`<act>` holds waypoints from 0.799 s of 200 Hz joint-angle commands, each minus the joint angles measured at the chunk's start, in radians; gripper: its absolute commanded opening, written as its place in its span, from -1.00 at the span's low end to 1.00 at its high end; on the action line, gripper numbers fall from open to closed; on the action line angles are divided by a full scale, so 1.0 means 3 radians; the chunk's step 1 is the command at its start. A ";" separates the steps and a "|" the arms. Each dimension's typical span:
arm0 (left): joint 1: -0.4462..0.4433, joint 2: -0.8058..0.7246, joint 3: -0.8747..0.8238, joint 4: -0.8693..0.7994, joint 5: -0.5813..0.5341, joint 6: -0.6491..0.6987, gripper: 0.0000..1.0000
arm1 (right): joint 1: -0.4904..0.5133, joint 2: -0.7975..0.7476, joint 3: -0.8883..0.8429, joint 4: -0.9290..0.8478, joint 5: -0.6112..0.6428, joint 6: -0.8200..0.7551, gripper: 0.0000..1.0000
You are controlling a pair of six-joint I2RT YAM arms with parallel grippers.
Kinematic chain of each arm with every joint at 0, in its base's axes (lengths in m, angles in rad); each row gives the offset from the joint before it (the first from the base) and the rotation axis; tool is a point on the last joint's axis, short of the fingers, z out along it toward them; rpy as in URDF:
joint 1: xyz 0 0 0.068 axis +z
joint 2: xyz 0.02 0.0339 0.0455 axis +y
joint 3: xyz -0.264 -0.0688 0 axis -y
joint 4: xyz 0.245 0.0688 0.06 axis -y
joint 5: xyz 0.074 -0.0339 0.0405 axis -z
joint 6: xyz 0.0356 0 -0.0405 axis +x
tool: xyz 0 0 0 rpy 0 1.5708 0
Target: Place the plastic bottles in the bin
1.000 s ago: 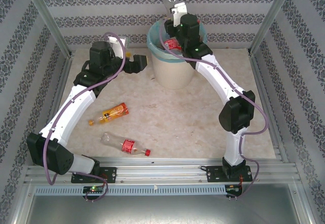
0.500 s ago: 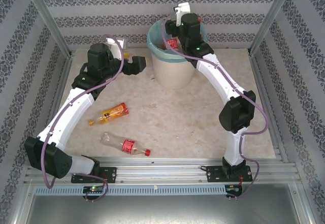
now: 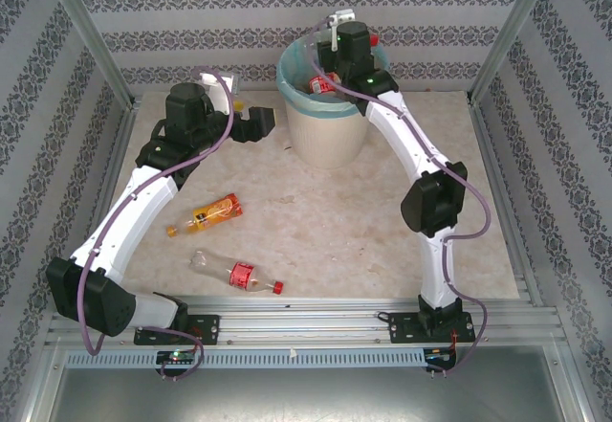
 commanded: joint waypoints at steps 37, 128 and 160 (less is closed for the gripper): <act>-0.0043 -0.0099 -0.0026 0.0122 -0.0060 0.0088 0.93 | -0.0055 -0.0221 -0.0584 -0.0220 -0.0182 0.0217 -0.07; -0.0041 -0.0099 -0.0037 0.0129 -0.0042 0.0076 0.93 | -0.0096 -0.0311 -0.0583 -0.0517 -0.0423 0.0330 -0.07; -0.0041 -0.0117 -0.0037 0.0109 -0.0083 0.0090 0.93 | -0.0098 -0.0095 -0.0330 -0.0754 -0.0442 0.0340 -0.09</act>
